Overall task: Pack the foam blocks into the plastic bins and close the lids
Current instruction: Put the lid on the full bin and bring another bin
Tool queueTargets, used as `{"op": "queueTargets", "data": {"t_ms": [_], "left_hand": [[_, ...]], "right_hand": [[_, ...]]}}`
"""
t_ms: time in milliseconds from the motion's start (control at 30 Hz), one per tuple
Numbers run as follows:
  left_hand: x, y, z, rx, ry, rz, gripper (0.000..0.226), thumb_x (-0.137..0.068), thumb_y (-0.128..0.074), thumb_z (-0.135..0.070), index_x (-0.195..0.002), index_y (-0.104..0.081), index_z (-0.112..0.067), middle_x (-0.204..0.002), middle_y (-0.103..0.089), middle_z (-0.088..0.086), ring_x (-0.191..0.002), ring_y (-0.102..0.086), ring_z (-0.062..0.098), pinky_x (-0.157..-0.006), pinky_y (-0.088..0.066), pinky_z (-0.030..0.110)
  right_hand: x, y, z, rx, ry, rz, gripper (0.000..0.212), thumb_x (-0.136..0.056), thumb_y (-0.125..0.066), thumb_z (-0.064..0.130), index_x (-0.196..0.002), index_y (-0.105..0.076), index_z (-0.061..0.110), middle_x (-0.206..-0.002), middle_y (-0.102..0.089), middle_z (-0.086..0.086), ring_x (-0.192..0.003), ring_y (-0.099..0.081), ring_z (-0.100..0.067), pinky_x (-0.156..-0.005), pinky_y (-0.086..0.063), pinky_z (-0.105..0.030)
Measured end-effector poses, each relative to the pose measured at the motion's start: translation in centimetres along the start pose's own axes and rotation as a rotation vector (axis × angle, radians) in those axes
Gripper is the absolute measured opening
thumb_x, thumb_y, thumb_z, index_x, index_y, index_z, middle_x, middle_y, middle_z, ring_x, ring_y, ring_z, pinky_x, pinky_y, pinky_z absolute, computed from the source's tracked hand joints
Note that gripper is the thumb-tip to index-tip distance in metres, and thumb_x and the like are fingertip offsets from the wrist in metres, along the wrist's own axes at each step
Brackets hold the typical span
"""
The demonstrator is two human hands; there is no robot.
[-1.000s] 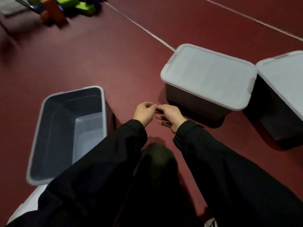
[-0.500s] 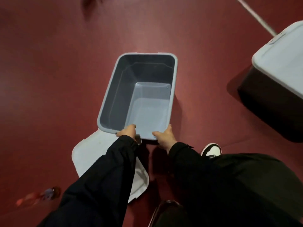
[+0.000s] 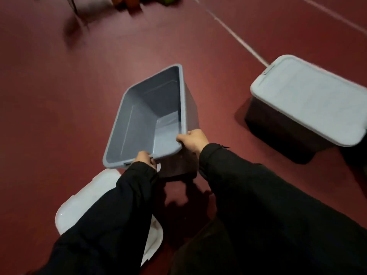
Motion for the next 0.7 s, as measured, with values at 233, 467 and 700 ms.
{"op": "queueTargets", "data": {"t_ms": [233, 467, 700], "left_hand": [[13.8, -7.4, -8.2, 0.018, -0.381, 0.096, 0.056, -0.058, -0.061, -0.023, -0.109, -0.063, 0.000, -0.093, -0.068, 0.009, -0.081, -0.067, 0.030, -0.082, -0.060, 0.043], [28.9, -18.0, -6.5, -0.144, -0.697, 0.311, 0.059, -0.061, -0.066, -0.028, -0.114, -0.065, -0.002, -0.108, -0.071, 0.011, -0.093, -0.070, 0.031, -0.089, -0.059, 0.045], [40.0, -26.3, 7.5, -0.245, -0.661, 0.639, 0.061, -0.050, -0.067, -0.033, -0.103, -0.070, -0.001, -0.096, -0.074, 0.010, -0.085, -0.071, 0.030, -0.084, -0.060, 0.045]], "right_hand": [[8.1, 11.4, 1.0, -0.339, -0.003, -0.220, 0.028, -0.080, -0.073, 0.023, -0.063, -0.056, 0.010, -0.055, -0.048, -0.008, -0.040, -0.037, -0.019, -0.045, -0.028, -0.023], [18.0, 23.4, -3.4, -0.749, 0.067, -0.567, 0.016, -0.074, -0.073, 0.020, -0.065, -0.063, 0.010, -0.058, -0.058, -0.006, -0.057, -0.053, -0.023, -0.056, -0.043, -0.032], [27.9, 34.8, -13.1, -0.954, 0.081, -1.038, 0.049, -0.064, -0.061, 0.013, -0.111, -0.066, 0.001, -0.103, -0.073, -0.013, -0.090, -0.070, -0.028, -0.086, -0.059, -0.039]]}}
Point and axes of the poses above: each hand's wrist, its own x-axis away from the middle knuckle, its own y-axis out of the back of the hand, z = x × y, the point moved 8 cm from there along -x, towards the middle knuckle
